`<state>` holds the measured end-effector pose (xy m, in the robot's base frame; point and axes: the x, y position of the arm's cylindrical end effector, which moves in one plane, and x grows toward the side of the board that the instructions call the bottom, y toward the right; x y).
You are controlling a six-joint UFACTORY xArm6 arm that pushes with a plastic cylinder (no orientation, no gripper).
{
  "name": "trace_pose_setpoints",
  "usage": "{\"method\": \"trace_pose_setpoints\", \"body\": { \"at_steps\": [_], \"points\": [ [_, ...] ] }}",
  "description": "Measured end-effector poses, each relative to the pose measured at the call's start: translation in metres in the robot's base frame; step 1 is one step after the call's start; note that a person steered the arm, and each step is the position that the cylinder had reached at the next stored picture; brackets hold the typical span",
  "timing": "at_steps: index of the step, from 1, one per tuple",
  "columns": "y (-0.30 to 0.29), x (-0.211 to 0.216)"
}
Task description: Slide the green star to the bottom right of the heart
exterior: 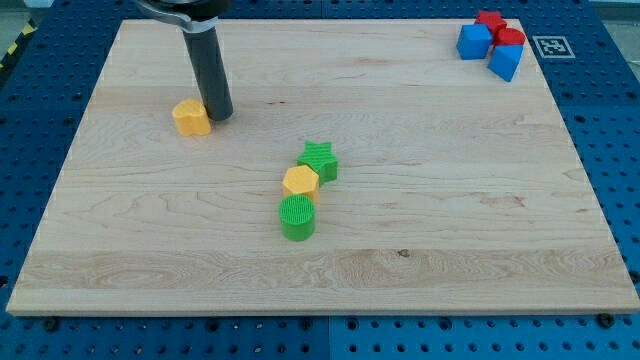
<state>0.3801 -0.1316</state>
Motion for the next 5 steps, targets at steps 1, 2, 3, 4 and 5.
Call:
{"method": "trace_pose_setpoints", "body": {
  "at_steps": [1,2,3,4,5],
  "points": [
    [0.027,0.000],
    [0.095,0.002],
    [0.153,0.022],
    [0.173,0.087],
    [0.174,0.110]
  ]
}}
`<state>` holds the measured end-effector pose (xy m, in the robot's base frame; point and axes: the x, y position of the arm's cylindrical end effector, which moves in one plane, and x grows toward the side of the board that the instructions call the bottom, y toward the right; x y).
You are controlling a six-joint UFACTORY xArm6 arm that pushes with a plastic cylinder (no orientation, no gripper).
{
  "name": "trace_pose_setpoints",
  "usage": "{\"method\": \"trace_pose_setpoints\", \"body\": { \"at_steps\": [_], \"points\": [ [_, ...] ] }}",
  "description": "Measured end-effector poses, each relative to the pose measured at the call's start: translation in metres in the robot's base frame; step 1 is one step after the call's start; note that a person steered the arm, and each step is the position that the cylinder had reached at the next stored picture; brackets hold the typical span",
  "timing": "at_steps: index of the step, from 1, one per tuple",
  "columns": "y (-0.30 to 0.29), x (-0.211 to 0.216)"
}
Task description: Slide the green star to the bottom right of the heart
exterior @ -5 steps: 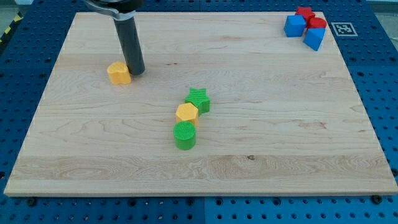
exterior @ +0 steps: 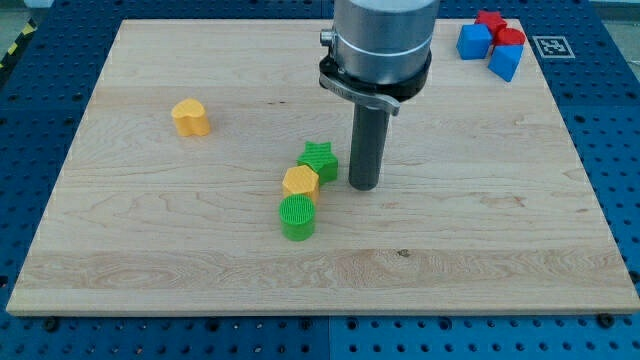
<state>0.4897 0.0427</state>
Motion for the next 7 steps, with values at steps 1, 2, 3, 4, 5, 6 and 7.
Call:
{"method": "trace_pose_setpoints", "body": {
  "at_steps": [1,2,3,4,5,6,7],
  "points": [
    [-0.011,-0.007],
    [-0.062,-0.008],
    [-0.113,-0.008],
    [-0.114,-0.021],
    [-0.069,-0.018],
    [-0.019,-0.015],
    [0.008,-0.030]
  ]
}}
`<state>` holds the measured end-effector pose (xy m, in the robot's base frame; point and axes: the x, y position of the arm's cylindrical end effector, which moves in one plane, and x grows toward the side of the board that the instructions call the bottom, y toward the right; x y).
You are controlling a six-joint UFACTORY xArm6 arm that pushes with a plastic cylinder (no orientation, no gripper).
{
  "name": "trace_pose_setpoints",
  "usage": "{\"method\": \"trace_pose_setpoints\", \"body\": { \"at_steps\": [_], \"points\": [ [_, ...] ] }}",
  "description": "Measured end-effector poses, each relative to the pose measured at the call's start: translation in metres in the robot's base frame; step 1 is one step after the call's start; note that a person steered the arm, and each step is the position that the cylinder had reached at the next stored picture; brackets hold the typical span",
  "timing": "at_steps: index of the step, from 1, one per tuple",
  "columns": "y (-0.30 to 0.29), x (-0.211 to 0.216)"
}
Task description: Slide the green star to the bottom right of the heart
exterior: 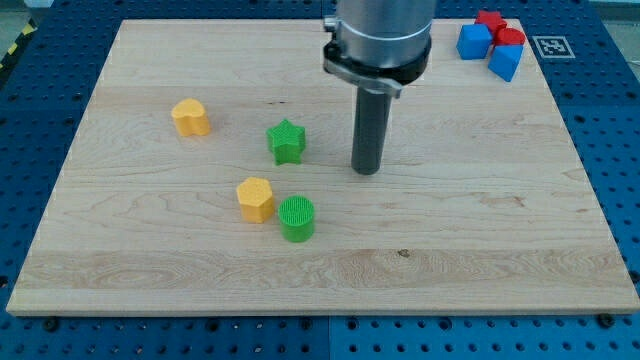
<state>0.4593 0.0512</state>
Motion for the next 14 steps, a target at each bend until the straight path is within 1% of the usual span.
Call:
{"method": "trace_pose_setpoints", "body": {
  "at_steps": [1,3,5,6,7,8,9,11,12,14],
  "points": [
    [-0.018,-0.008],
    [-0.106,-0.008],
    [-0.152,-0.008],
    [-0.114,-0.008],
    [-0.040,-0.012],
    [-0.028,-0.035],
    [-0.046,-0.047],
    [-0.115,-0.047],
    [-0.140,-0.047],
    [-0.155,-0.040]
  ]
}}
